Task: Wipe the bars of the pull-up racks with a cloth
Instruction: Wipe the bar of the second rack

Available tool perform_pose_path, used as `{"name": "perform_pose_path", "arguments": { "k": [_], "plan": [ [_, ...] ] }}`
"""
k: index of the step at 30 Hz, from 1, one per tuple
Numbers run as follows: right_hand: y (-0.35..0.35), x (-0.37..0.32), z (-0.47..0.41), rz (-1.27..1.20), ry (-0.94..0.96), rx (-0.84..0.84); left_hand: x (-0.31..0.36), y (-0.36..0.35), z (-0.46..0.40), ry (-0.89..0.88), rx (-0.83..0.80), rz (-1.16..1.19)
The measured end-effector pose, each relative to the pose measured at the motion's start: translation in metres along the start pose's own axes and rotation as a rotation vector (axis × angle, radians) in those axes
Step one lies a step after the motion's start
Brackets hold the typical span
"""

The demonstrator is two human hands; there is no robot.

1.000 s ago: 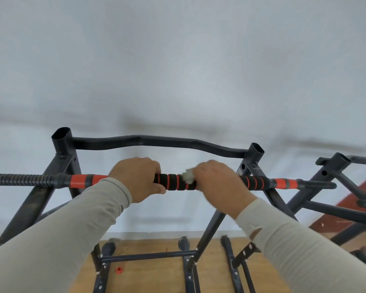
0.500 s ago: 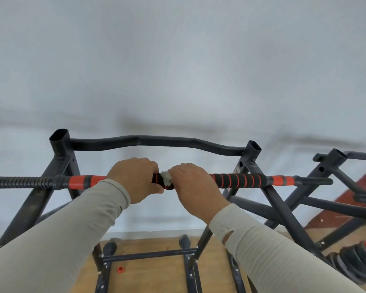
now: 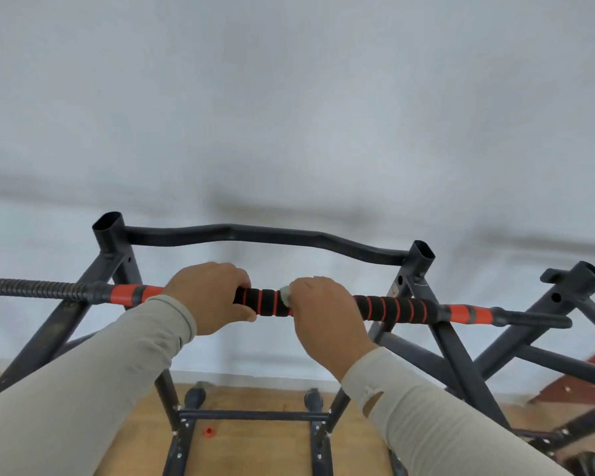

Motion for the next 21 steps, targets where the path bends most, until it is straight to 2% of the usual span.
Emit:
{"name": "perform_pose_path", "arguments": {
  "k": [4, 13, 16, 21],
  "plan": [
    [-0.011, -0.015, -0.002, -0.168, 0.064, 0.1, -0.002, -0.003, 0.0, 0.035, -0.002, 0.017],
    [-0.01, -0.007, 0.004, -0.201, 0.068, 0.11, -0.007, 0.006, 0.014, 0.012, -0.1, 0.105],
    [-0.005, -0.006, 0.006, -0.202, 0.068, 0.125, -0.035, 0.025, 0.038, 0.049, -0.1, 0.104],
    [-0.006, -0.006, 0.008, -0.16, 0.03, 0.128, -0.098, 0.035, 0.08, 0.164, -0.188, 0.057]
  ]
}}
Point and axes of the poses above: each hand's wrist, its own z-axis away from the middle knuckle, its own y-axis out of the back of the hand, x = y × z, the point moved 7 cm from there along -z, towards the middle knuckle, and after that the axes turned 8 degrees about -y, right-handed, at the moved point
